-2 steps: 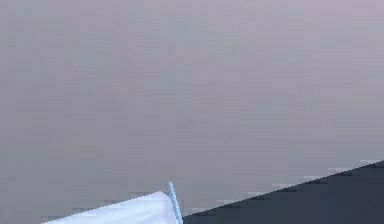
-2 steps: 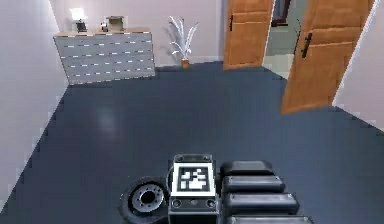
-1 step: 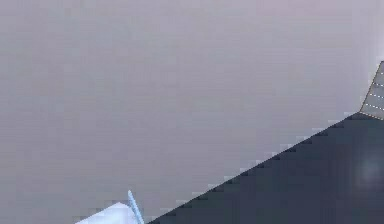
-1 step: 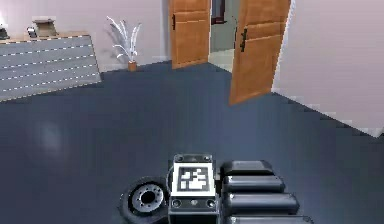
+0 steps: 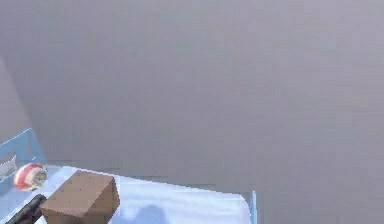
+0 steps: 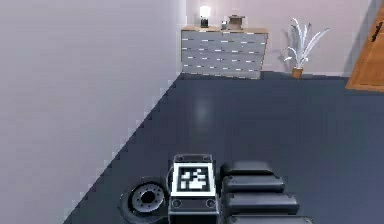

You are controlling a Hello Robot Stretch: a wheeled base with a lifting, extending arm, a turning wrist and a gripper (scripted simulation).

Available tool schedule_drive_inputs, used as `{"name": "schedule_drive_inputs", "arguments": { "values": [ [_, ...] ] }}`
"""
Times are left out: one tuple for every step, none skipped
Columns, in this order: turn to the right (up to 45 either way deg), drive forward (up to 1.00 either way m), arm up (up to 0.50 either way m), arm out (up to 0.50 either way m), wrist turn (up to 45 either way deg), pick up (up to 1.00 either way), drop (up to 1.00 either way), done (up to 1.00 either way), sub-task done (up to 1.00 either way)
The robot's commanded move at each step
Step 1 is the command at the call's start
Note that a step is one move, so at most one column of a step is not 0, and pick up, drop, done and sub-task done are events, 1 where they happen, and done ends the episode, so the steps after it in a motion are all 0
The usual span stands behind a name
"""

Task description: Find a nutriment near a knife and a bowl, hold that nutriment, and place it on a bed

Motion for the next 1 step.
{"name": "schedule_drive_inputs", "arguments": {
  "values": [
    [-45.0,0.0,0.0,0.0,0.0,0.0,0.0,0.0,0.0]
  ]
}}
